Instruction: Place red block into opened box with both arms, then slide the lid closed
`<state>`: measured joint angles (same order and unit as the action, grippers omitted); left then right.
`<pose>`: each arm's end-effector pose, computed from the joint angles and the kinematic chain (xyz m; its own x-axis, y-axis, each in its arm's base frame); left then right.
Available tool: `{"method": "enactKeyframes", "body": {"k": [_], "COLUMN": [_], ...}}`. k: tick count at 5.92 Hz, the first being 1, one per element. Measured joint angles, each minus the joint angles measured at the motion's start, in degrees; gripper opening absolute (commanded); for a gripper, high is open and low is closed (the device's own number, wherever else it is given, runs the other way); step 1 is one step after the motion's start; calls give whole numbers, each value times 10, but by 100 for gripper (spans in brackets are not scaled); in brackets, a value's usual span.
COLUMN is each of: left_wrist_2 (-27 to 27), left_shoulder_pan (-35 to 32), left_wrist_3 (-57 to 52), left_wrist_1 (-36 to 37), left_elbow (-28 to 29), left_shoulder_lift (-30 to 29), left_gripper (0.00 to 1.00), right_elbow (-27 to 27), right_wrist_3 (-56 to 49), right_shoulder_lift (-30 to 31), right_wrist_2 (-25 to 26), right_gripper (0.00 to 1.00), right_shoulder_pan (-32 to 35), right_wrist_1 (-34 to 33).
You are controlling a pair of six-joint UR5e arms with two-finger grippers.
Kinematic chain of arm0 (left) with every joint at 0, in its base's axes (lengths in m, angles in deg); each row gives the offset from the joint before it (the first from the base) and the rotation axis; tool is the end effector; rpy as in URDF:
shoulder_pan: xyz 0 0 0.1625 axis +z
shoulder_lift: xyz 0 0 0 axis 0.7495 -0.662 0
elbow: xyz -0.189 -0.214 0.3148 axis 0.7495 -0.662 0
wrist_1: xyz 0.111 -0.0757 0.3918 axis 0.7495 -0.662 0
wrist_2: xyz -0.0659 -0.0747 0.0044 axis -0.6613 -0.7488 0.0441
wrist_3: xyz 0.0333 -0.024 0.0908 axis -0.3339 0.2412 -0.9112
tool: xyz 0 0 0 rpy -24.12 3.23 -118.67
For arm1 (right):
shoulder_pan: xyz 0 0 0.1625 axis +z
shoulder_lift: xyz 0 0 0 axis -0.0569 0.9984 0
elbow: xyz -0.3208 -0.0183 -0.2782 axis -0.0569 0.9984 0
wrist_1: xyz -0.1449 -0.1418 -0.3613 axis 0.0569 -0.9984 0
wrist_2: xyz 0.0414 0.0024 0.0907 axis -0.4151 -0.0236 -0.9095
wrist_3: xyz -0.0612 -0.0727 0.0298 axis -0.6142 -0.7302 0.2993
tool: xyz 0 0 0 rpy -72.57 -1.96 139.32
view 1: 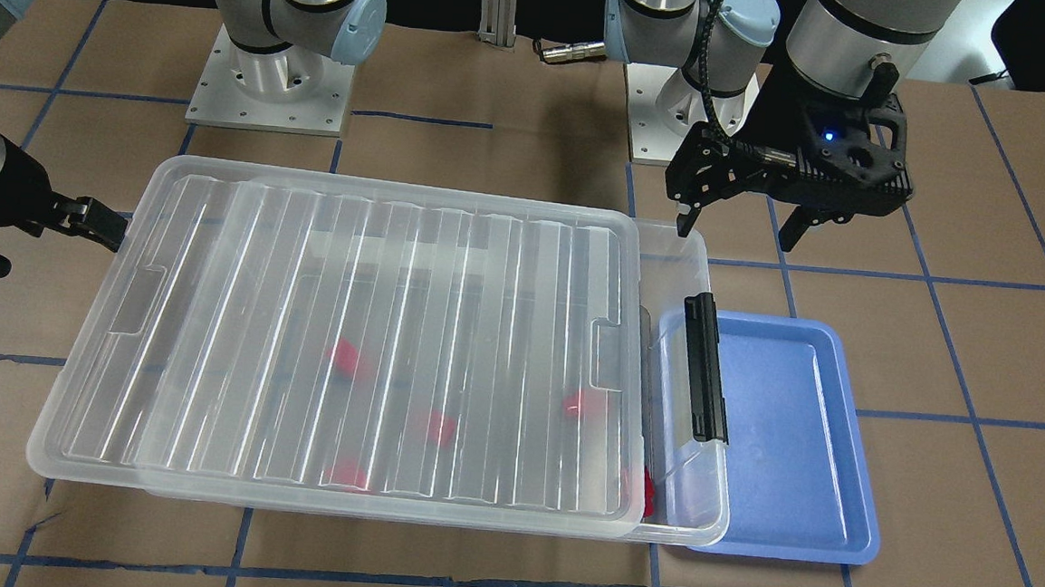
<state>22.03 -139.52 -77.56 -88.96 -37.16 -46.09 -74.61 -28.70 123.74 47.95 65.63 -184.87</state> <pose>-0.1461 -0.5258 0.5259 -0.9982 0.0478 0.0352 0.0444 0.9947 -0.0928 -0.0637 -0.5157 0.3462 -0.9914 0.1293 0.0214 0.1309 0.9692 0.2085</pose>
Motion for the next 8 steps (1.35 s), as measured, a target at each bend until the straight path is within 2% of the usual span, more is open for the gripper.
{"method": "enactKeyframes", "body": {"k": [4, 8], "left_wrist_2": [1, 1], "left_shoulder_pan": [0, 0], "left_wrist_3": [2, 2], "left_wrist_1": [0, 0], "left_elbow": [0, 0], "left_shoulder_lift": [0, 0], "left_gripper": [98, 98], "right_elbow": [0, 4], "right_wrist_3": [33, 41], "right_shoulder_lift": [-1, -1], "right_wrist_2": [-6, -22], "right_gripper": [100, 100], "right_shoulder_pan": [45, 52], "right_wrist_1": [-1, 0]}}
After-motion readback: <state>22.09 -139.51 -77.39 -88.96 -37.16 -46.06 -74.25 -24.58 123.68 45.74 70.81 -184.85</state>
